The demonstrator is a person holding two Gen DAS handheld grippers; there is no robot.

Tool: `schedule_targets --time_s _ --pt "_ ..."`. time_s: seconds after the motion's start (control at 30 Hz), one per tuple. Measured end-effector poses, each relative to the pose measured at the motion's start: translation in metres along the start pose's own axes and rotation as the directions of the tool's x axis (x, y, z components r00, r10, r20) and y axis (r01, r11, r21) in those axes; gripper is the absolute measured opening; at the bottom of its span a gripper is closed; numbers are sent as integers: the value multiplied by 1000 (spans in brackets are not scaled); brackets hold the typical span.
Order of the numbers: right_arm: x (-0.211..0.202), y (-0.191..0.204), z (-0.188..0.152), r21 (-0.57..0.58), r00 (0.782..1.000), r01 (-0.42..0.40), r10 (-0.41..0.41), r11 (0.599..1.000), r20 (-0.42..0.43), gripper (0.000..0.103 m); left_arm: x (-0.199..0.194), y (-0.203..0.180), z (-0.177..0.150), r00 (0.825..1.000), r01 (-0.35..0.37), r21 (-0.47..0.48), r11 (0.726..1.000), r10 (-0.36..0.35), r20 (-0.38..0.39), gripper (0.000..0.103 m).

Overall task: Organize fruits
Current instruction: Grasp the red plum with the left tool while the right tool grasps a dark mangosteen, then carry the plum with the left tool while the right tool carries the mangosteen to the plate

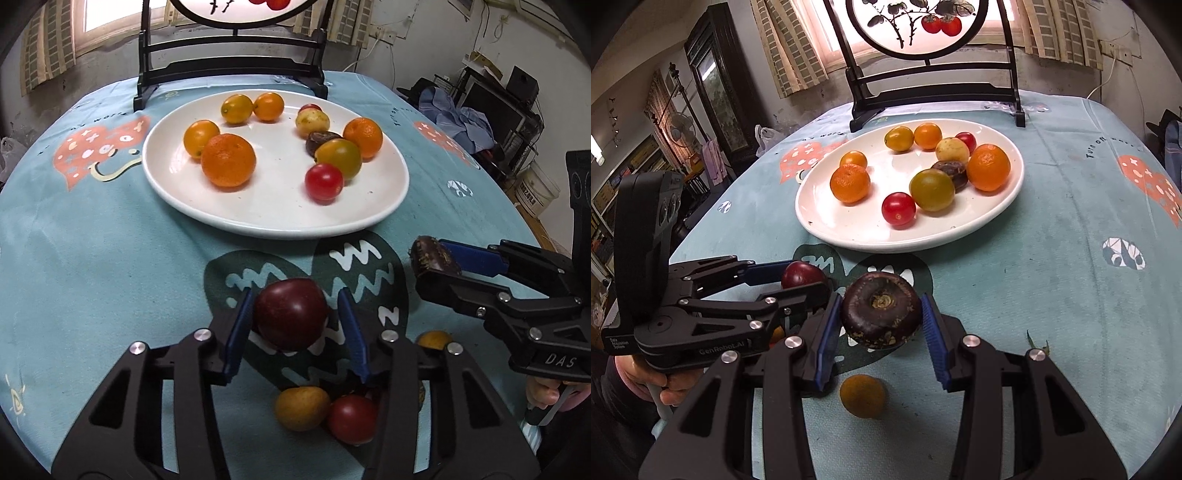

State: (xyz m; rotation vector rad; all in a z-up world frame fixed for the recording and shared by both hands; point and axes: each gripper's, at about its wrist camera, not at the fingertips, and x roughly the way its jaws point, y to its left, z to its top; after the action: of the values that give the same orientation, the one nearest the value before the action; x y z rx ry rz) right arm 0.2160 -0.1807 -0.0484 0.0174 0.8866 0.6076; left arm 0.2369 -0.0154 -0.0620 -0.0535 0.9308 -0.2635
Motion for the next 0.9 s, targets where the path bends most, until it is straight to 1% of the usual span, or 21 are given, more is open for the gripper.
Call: schedule_targets --time_s 0.13,0.4,0.5,0.63,0.73,0.83,0.9 --pt "-2 1 1 -10 1000 18 -18 1000 9 43 0 -1 -2 999 -31 15 999 31 7 40" --pt "-5 0 0 -6 1000 23 -23 1000 19 44 -3 3 -3 1000 -10 -20 1000 10 6 40" --pt "-7 0 0 -5 1000 20 -20 1000 24 43 -8 5 -4 1000 -5 -31 1000 5 17 40" --pt "-7 2 -2 -9 1000 20 -19 1000 24 43 -18 6 -4 999 9 -42 999 -7 43 40" --pt "-10 5 0 -21 999 17 -16 1000 45 44 -28 5 0 998 15 -39 999 -12 67 40" --pt "-18 8 11 -32 995 25 -21 999 100 44 -41 4 16 993 5 -23 1000 -2 118 39" --pt "-19 7 21 -22 991 26 -22 999 134 44 -47 6 34 987 5 -33 999 1 158 39"
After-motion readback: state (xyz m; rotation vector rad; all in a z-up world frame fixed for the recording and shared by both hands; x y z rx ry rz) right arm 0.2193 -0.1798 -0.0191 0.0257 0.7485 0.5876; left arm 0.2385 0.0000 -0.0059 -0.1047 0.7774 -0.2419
